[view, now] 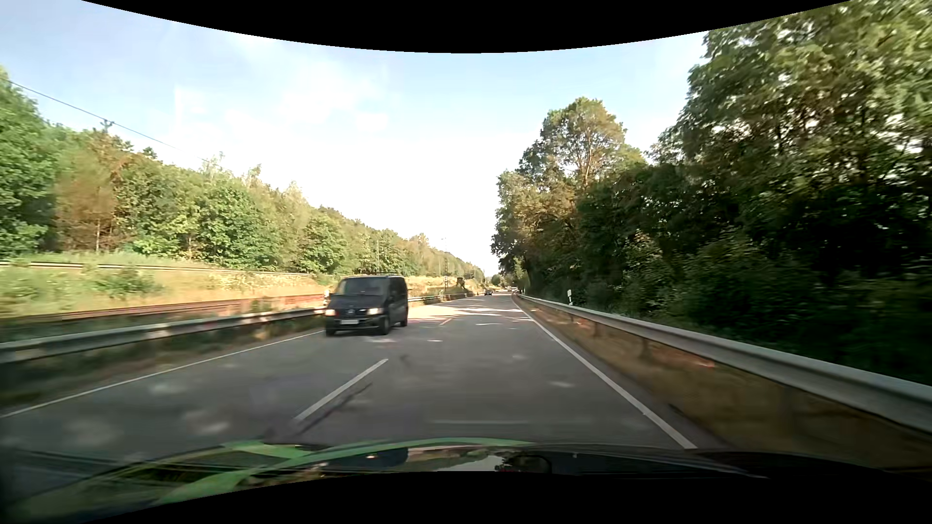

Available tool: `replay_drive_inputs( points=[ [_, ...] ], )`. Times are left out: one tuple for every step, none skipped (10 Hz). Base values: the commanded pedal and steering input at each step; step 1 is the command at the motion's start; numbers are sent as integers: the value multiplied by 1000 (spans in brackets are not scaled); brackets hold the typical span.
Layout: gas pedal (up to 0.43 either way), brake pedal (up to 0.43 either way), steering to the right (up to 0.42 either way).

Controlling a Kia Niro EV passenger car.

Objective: Follow the waypoints while adhering to traffic rules and regulations

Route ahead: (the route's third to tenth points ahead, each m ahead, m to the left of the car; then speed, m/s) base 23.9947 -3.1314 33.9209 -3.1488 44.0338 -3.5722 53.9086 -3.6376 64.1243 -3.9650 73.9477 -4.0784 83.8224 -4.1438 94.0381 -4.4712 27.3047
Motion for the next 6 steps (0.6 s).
replay_drive_inputs(
  points=[
    [331,0,2],
    [331,0,1],
    [331,0,1],
    [331,0,2],
    [299,0,1],
    [280,0,2]
  ],
)
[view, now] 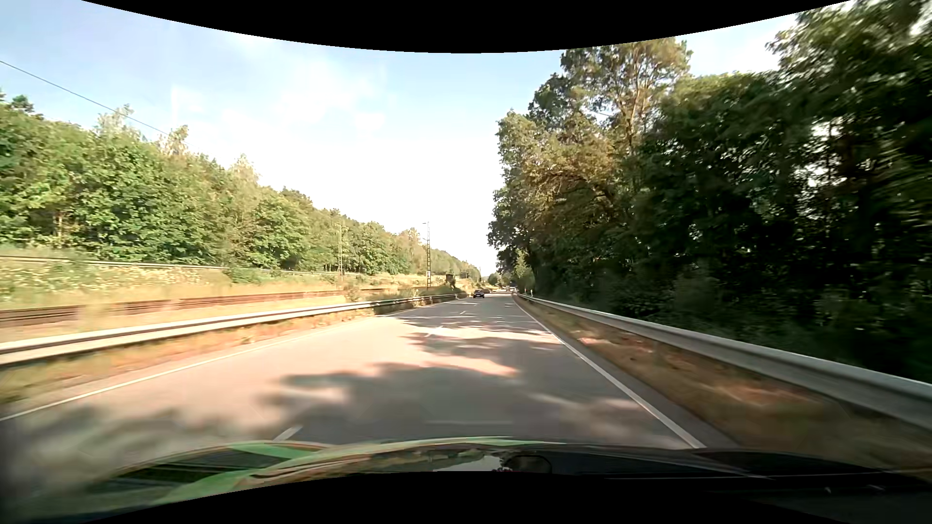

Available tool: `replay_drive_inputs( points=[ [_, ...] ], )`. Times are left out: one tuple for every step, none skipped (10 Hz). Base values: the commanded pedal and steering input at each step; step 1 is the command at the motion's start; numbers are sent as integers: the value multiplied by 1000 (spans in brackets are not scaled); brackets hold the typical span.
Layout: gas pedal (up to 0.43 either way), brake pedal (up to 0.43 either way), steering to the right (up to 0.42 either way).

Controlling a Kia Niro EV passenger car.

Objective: Follow the waypoints while adhering to traffic rules and regulations

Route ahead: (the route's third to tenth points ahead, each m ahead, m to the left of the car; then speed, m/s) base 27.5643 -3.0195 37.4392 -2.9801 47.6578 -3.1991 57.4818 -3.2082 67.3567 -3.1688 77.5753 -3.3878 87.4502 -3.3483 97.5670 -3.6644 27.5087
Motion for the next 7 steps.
replay_drive_inputs(
  points=[
    [228,0,2],
    [197,0,2],
    [197,0,3],
    [197,0,3],
    [220,0,4],
    [248,0,4],
    [260,0,3]
  ],
)
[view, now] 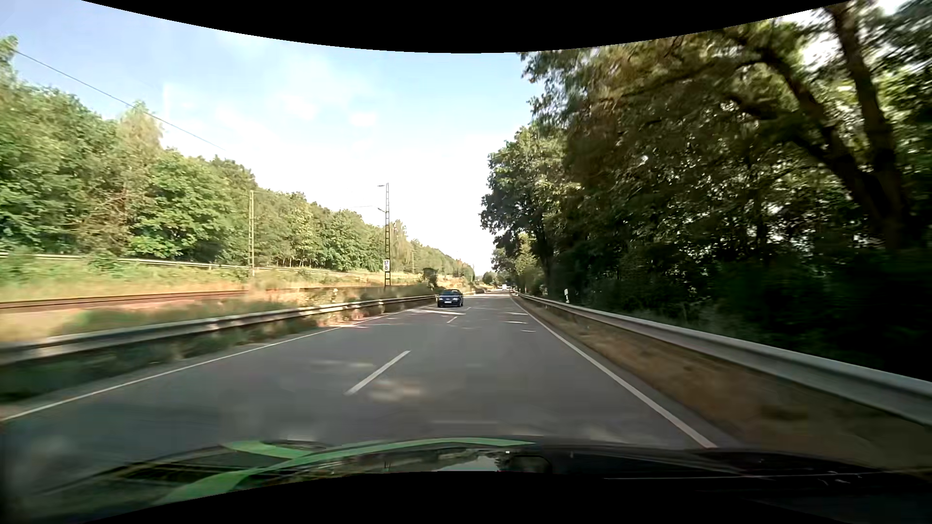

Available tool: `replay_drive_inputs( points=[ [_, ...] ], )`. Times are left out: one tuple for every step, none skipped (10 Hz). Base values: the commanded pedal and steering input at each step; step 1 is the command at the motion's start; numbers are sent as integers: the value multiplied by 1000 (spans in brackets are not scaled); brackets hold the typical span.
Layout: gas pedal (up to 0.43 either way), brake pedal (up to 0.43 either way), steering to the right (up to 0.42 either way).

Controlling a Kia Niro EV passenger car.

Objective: Follow the waypoints while adhering to traffic rules and regulations

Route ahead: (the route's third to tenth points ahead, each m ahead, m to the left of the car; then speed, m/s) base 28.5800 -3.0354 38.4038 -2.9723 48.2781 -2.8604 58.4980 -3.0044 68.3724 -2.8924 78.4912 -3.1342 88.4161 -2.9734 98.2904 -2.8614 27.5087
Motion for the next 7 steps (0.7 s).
replay_drive_inputs(
  points=[
    [268,0,3],
    [280,0,3],
    [299,0,3],
    [299,0,1],
    [311,0,0],
    [311,0,0],
    [311,0,0]
  ],
)
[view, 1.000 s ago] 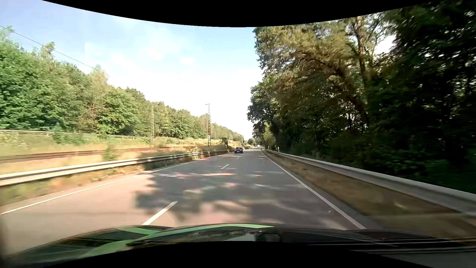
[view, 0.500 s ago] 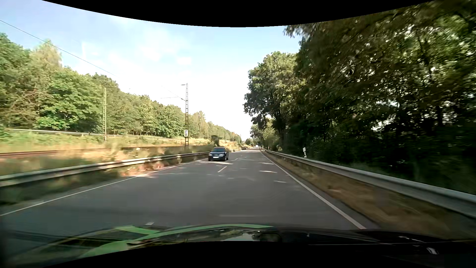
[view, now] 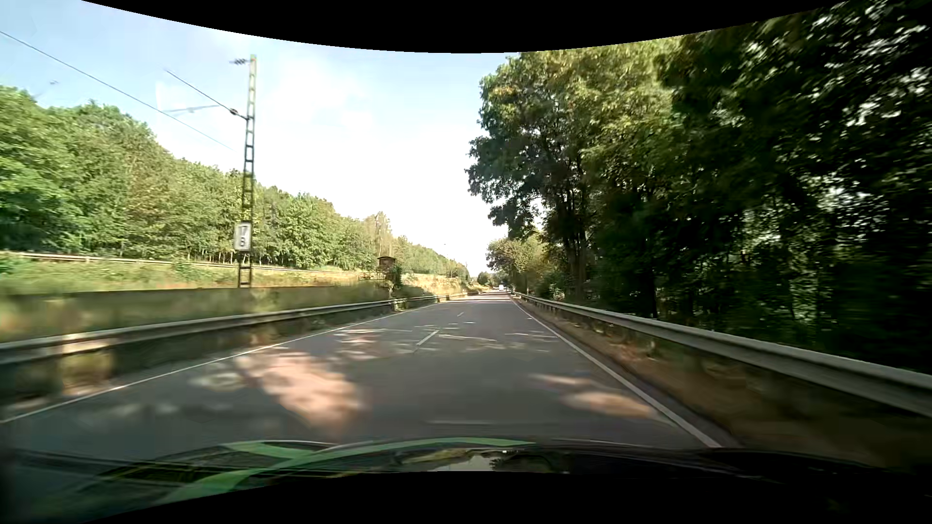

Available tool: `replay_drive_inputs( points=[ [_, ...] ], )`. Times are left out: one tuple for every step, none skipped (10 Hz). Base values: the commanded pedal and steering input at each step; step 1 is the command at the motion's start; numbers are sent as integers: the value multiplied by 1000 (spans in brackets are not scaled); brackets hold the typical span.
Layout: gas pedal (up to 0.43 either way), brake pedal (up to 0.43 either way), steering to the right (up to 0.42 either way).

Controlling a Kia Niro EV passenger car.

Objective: Follow the waypoints while adhering to traffic rules and regulations

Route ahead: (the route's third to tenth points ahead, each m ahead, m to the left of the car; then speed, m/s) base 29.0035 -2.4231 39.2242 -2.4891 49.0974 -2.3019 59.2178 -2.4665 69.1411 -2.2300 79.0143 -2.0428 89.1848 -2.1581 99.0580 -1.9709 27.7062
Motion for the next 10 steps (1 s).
replay_drive_inputs(
  points=[
    [280,0,0],
    [248,0,0],
    [248,0,0],
    [248,0,0],
    [248,0,1],
    [260,0,2],
    [268,0,2],
    [287,0,2],
    [311,0,2],
    [319,0,2]
  ],
)
